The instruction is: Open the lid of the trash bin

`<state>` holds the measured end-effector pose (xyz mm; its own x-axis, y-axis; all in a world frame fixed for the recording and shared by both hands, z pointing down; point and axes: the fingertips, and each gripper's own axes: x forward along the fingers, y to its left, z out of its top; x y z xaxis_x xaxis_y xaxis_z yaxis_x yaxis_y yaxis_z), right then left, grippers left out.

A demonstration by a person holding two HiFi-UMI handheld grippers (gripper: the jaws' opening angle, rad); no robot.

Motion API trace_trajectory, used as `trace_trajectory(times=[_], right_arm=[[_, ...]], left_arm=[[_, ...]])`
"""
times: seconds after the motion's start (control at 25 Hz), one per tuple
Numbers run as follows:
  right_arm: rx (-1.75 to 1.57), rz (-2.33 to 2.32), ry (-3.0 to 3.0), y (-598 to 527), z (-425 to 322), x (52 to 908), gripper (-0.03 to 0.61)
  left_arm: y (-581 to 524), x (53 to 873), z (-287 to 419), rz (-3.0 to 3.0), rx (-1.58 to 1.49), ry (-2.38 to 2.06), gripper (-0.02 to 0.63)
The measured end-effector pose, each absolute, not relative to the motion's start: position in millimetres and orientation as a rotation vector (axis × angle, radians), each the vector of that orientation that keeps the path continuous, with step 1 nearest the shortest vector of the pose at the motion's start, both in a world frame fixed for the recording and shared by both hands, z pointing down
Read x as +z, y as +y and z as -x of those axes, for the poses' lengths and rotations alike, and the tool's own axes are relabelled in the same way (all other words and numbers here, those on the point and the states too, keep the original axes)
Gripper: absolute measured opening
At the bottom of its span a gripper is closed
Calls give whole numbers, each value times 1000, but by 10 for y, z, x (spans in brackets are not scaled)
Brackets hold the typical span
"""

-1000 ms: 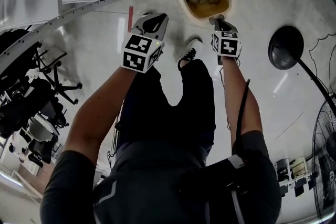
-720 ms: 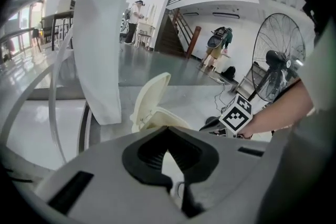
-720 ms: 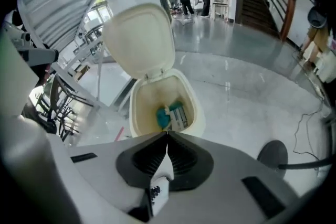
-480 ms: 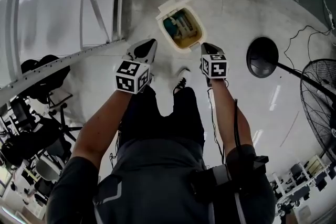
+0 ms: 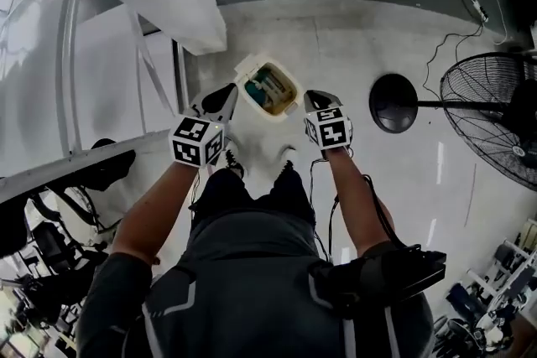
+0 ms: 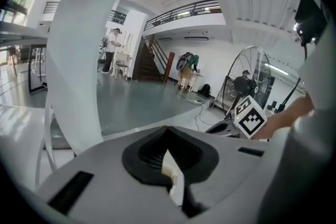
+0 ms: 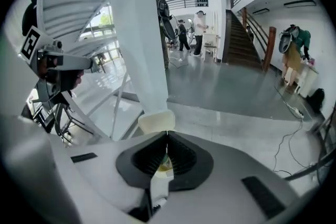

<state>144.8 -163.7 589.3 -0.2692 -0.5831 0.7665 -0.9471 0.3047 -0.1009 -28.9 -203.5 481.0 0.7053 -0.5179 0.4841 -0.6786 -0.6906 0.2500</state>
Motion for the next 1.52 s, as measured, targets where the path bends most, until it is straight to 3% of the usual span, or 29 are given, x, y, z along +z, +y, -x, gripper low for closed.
trace_trajectory(times=[0.56,0.88,1.52], right_arm=[[414,-1702,-2140,-1635,-2012,3508,28],[150,-1763,-2295,-1567,-1951,2280,28],[-36,-1858,-2463,-1497,-1811,1082,28]], left_arm=[[-2065,2952,96,-2754,301,-906,8],[-2051,2075,230,-2821,142,-805,8],[-2083,1270,525,-2904,-20,-1098,8]])
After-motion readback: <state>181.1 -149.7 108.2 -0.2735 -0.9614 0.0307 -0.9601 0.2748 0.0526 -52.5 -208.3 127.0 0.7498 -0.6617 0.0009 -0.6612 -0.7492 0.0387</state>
